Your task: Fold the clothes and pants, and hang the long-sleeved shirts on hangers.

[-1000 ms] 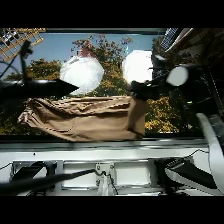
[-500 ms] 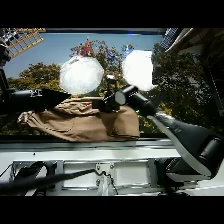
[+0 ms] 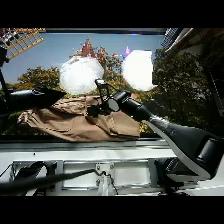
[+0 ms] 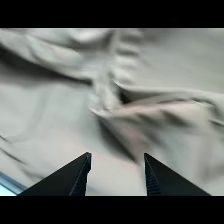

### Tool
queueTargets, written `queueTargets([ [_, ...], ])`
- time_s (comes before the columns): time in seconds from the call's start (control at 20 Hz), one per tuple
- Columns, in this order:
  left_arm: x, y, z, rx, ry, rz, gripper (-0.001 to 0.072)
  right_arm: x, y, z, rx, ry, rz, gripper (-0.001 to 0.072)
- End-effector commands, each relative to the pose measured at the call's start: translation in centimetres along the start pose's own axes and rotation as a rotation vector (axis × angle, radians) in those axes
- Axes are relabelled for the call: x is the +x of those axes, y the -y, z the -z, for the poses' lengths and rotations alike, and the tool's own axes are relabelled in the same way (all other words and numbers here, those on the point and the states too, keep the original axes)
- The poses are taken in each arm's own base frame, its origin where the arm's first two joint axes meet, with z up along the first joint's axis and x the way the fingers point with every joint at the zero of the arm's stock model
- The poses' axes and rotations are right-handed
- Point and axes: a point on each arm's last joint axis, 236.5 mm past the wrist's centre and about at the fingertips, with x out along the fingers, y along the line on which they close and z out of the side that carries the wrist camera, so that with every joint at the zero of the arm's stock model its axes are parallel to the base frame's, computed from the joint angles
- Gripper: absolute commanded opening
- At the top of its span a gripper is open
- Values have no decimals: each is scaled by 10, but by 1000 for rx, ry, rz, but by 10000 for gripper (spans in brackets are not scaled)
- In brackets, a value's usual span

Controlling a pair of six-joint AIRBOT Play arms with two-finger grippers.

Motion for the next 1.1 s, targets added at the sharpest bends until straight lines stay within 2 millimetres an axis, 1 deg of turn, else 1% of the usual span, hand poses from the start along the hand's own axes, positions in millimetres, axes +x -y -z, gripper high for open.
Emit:
queueTargets([
  [0.0,-3,-28,-22,4,92,-120,27,-52,71,5,-142,-17,298,409],
  [0.1,-4,-33,-30,3,128,-135,28,-95,116,-3,-152,27,459,407],
  [0.15,-1,-36,-31,-3,124,-137,28,-114,138,-5,-124,54,502,407],
  [0.25,7,-43,-25,-26,87,-130,27,-140,181,3,-5,96,532,405],
  [0.3,14,-47,-21,-38,59,-126,27,-150,207,12,70,113,543,405],
  [0.35,21,-51,-16,-48,31,-125,28,-155,230,23,140,123,544,406],
  [0.4,30,-55,-11,-56,-1,-121,92,-155,250,36,196,124,518,406],
  [0.45,38,-58,-5,-63,-33,-116,316,-151,264,48,236,120,464,406],
  [0.5,48,-62,3,-64,-71,-118,452,-144,271,56,265,122,389,406],
  [0.55,57,-69,13,-57,-121,-130,443,-135,275,62,301,133,296,406],
  [0.6,67,-76,25,-44,-174,-147,441,-128,275,61,325,157,200,407],
  [0.7,81,-94,49,-30,-280,-204,344,-119,271,52,366,240,12,411],
  [0.75,85,-103,59,-29,-322,-239,344,-115,271,48,386,269,-55,459],
  [0.8,87,-112,67,-24,-355,-275,344,-109,272,48,393,277,-100,479],
  [0.9,90,-124,75,-24,-384,-322,344,-90,275,53,394,235,-142,479],
  [0.95,91,-126,79,-41,-385,-327,344,-79,274,56,397,204,-159,479],
  [1.05,92,-131,92,-70,-406,-334,344,-63,268,54,399,183,-219,479],
])
